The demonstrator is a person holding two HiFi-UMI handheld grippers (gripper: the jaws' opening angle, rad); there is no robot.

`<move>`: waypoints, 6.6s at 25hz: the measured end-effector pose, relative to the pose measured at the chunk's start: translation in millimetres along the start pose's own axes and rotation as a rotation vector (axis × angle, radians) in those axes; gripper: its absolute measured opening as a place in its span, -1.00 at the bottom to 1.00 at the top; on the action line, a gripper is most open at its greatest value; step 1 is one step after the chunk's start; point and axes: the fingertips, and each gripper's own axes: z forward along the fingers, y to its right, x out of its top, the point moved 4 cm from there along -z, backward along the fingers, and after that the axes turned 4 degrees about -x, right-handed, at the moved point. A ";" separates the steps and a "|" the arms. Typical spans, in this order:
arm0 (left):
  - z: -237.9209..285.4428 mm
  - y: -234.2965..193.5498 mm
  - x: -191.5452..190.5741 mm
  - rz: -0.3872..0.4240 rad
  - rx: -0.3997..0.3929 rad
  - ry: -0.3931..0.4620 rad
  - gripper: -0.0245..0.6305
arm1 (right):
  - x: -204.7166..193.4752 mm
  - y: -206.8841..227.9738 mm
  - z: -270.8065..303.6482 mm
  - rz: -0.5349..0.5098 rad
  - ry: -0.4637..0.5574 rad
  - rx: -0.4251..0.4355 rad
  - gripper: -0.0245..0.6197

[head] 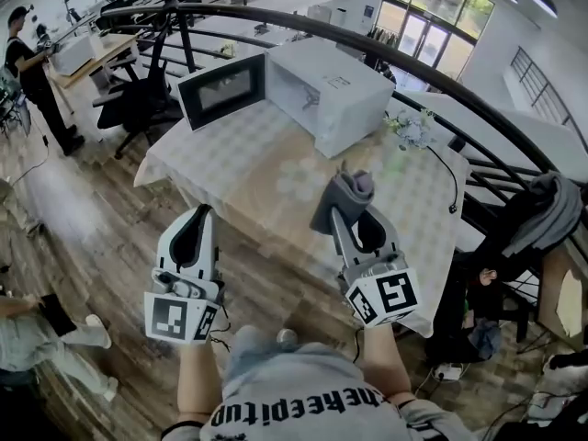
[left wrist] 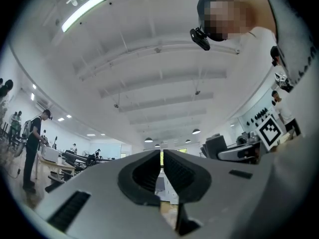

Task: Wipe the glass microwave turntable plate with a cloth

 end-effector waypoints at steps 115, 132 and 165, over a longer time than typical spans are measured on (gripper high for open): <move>273.4 -200.1 -206.0 -0.176 -0.397 -0.124 -0.87 | -344.0 3.0 289.1 0.411 -0.972 -0.317 -0.57; 267.0 -209.6 -200.6 -0.164 -0.358 -0.124 -0.87 | -364.6 -15.3 289.6 0.398 -1.013 -0.249 -0.57; 257.4 -189.9 -196.2 -0.170 -0.382 -0.124 -0.87 | -342.2 -1.2 246.1 0.435 -0.967 -0.323 -0.55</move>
